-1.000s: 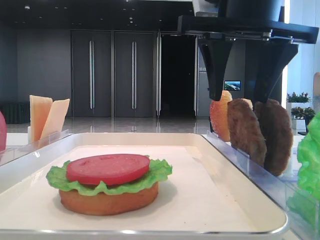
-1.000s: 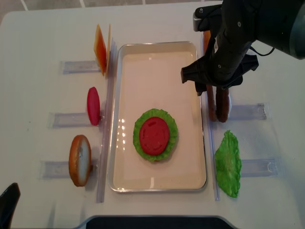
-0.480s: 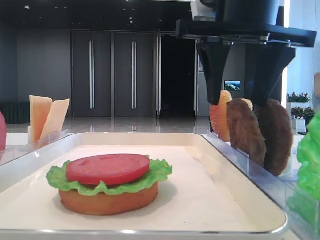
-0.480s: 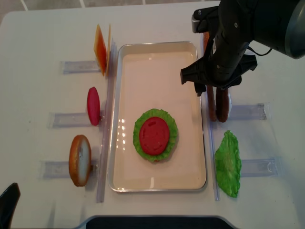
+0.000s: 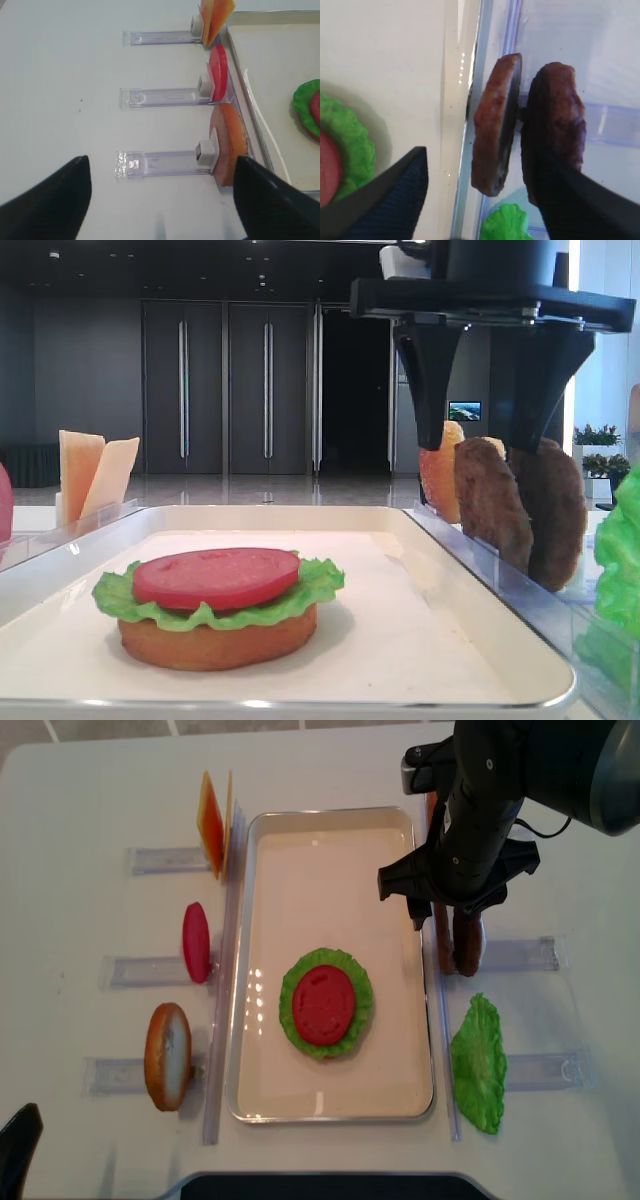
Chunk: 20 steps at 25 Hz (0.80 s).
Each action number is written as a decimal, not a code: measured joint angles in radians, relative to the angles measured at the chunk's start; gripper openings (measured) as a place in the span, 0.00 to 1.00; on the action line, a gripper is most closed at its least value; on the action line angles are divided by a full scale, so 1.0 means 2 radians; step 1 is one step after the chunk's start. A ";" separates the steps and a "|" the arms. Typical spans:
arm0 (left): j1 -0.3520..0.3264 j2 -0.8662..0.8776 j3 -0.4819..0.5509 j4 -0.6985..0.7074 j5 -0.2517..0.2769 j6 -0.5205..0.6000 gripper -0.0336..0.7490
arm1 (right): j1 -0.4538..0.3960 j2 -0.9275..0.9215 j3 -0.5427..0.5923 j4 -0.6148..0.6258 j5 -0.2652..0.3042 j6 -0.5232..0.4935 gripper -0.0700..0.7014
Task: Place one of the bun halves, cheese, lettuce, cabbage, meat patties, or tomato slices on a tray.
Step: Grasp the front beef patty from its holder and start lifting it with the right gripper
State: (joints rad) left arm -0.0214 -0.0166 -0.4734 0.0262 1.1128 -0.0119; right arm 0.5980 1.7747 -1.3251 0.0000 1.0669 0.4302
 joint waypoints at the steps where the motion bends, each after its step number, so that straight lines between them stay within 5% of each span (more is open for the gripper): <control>1: 0.000 0.000 0.000 0.000 0.000 0.000 0.93 | 0.000 0.001 0.000 0.000 -0.003 0.000 0.69; 15: 0.000 0.000 0.001 0.000 0.000 0.000 0.93 | 0.000 0.022 0.000 0.000 -0.025 0.000 0.69; 20: 0.000 0.000 0.001 0.000 0.000 0.000 0.93 | 0.000 0.022 0.000 -0.009 -0.018 0.000 0.57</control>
State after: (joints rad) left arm -0.0214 -0.0166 -0.4722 0.0262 1.1128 -0.0119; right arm 0.5980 1.8192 -1.3251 -0.0170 1.0310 0.4302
